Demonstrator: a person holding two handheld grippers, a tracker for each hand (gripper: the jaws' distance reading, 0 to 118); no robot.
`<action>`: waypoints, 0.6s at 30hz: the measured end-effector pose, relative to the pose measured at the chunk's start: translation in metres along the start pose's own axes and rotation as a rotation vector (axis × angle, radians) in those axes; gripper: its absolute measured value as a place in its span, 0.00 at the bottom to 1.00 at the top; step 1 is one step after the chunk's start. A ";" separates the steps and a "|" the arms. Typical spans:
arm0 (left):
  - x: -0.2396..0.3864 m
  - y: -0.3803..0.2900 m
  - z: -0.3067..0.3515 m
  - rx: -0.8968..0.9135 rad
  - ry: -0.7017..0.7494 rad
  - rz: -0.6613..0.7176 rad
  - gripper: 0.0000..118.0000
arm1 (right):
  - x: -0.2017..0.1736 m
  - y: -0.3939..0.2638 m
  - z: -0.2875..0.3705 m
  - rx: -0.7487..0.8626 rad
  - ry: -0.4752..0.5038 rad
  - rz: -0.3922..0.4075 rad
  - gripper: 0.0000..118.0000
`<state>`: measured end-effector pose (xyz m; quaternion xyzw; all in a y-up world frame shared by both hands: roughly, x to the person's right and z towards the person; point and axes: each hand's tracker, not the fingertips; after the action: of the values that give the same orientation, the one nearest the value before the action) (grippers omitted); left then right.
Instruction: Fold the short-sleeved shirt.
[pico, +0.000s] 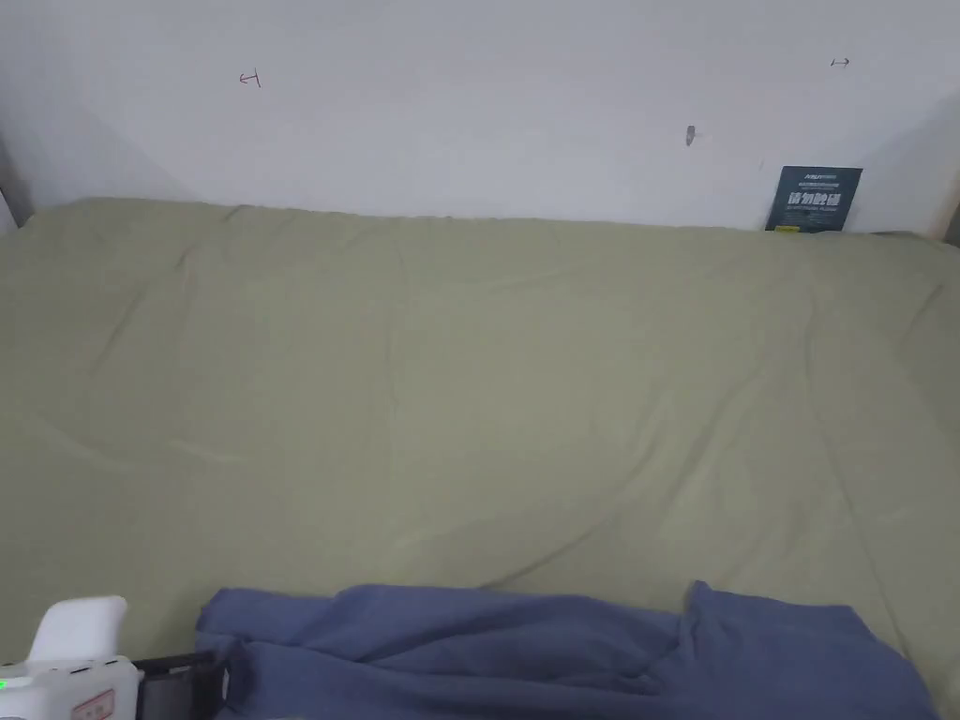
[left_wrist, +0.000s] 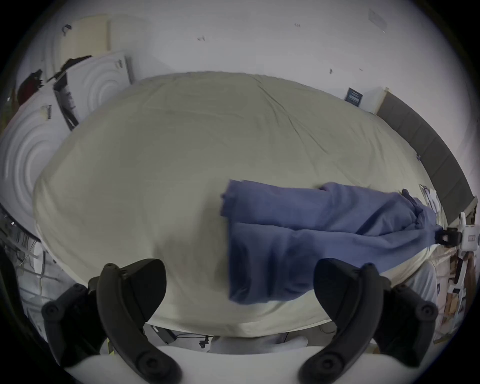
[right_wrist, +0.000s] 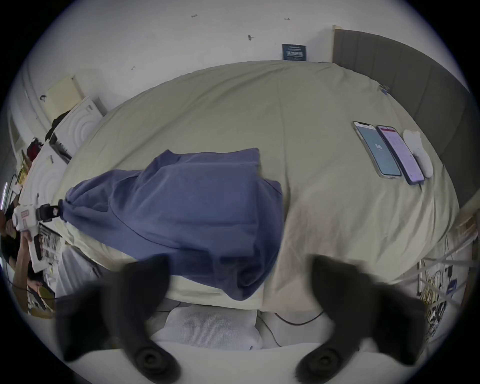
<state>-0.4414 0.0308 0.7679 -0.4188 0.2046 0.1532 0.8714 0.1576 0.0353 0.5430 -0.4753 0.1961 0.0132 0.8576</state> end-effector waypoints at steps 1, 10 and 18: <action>-0.001 0.005 0.009 0.005 0.002 0.002 0.97 | -0.007 0.001 0.007 0.037 -0.022 0.005 1.00; -0.030 0.013 0.013 0.023 -0.068 0.117 0.02 | -0.077 0.001 0.039 0.224 -0.030 0.047 0.01; -0.063 0.030 -0.011 -0.024 -0.284 0.277 0.02 | -0.104 0.001 0.046 0.235 0.016 0.064 0.01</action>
<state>-0.5119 0.0339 0.7721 -0.3712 0.1336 0.3316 0.8570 0.0768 0.0907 0.5998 -0.3650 0.2179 0.0136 0.9050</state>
